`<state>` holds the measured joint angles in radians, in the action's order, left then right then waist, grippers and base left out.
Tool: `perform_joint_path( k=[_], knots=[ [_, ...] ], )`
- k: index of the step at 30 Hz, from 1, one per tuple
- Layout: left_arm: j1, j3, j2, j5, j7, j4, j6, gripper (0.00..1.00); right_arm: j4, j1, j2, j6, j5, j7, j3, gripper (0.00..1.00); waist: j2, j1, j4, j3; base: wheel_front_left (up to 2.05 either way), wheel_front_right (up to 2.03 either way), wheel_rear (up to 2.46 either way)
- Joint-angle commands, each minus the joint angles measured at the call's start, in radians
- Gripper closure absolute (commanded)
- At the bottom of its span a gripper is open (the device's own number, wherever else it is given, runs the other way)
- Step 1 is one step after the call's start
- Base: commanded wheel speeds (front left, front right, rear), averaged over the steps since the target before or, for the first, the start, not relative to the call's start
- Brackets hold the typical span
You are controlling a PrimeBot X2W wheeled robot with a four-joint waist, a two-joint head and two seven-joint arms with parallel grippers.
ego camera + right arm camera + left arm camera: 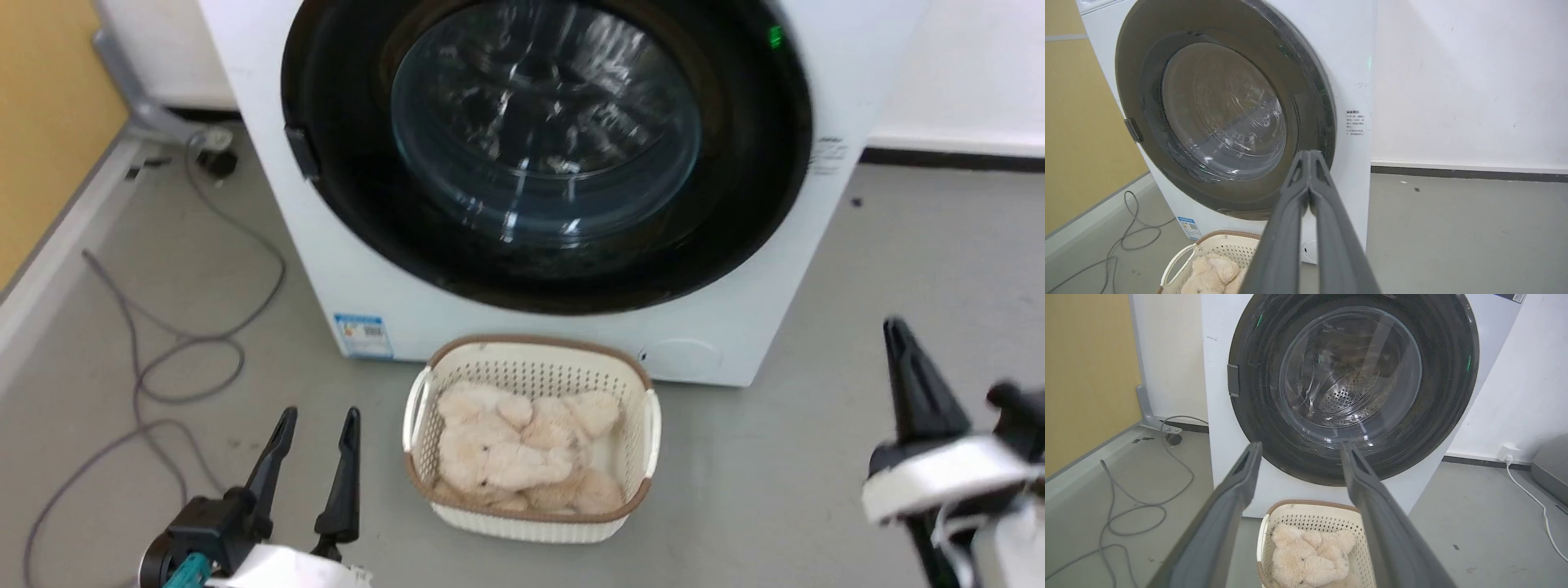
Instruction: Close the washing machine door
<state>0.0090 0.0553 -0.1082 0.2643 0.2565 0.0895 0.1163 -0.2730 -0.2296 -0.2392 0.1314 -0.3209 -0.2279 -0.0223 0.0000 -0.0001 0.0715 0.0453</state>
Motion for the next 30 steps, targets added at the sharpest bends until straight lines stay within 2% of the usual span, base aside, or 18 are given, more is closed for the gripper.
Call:
perform_joint_path(
  k=[1, 6, 11, 12, 13, 20, 28, 29, 30],
  knots=[
    [0.019, -0.009, 0.005, -0.010, 0.005, 0.004, -0.002, 0.00, 0.026, 0.043, 0.029, -0.001, 0.022, -0.007, 0.014, 1.00, 0.0000, 0.0001, -0.020, -0.025, 0.00, 0.00, 0.00],
    [0.046, -0.025, 0.015, -0.035, 0.005, 0.010, 0.001, 0.00, 0.102, 0.166, 0.116, -0.001, 0.086, -0.013, 0.055, 1.00, 0.0000, 0.0001, -0.033, -0.052, 0.00, 0.00, 0.00],
    [0.067, -0.029, 0.025, -0.054, 0.005, 0.015, 0.003, 0.00, 0.154, 0.264, 0.164, -0.001, 0.134, -0.020, 0.078, 1.00, 0.0000, 0.0001, -0.034, -0.065, 0.00, 0.00, 0.00],
    [0.070, -0.029, 0.026, -0.058, 0.005, 0.017, 0.004, 0.00, 0.161, 0.279, 0.170, -0.001, 0.141, -0.022, 0.087, 0.80, 0.0000, 0.0001, -0.033, -0.067, 0.00, 0.00, 0.00],
    [0.072, -0.030, 0.027, -0.060, 0.005, 0.019, 0.004, 0.00, 0.167, 0.292, 0.175, -0.001, 0.154, -0.024, 0.095, 0.00, 0.0000, 0.0001, -0.033, -0.068, 0.00, 0.00, 0.00],
    [0.078, -0.031, 0.035, -0.081, 0.005, 0.019, 0.007, 0.00, 0.183, 0.344, 0.188, -0.001, 0.190, -0.031, 0.090, 0.00, 0.0000, 0.0001, -0.030, -0.069, 0.00, 0.00, 0.00],
    [0.076, -0.026, 0.040, -0.104, 0.005, 0.027, 0.011, 0.00, 0.199, 0.353, 0.189, -0.001, 0.180, -0.034, 0.079, 0.00, 0.0000, 0.0001, -0.022, -0.065, 0.00, 0.00, 0.00],
    [0.075, -0.025, 0.040, -0.103, 0.005, 0.028, 0.011, 1.00, 0.200, 0.353, 0.189, -0.001, 0.179, -0.034, 0.079, 1.00, 0.0000, 0.0001, -0.021, -0.065, 0.00, 0.00, 0.00],
    [0.070, -0.025, 0.037, -0.097, -0.001, 0.026, 0.010, 1.00, 0.194, 0.342, 0.184, 0.000, 0.180, -0.029, 0.081, 1.00, 0.0000, 0.0001, -0.021, -0.065, 0.00, 0.00, 0.00]
  ],
)
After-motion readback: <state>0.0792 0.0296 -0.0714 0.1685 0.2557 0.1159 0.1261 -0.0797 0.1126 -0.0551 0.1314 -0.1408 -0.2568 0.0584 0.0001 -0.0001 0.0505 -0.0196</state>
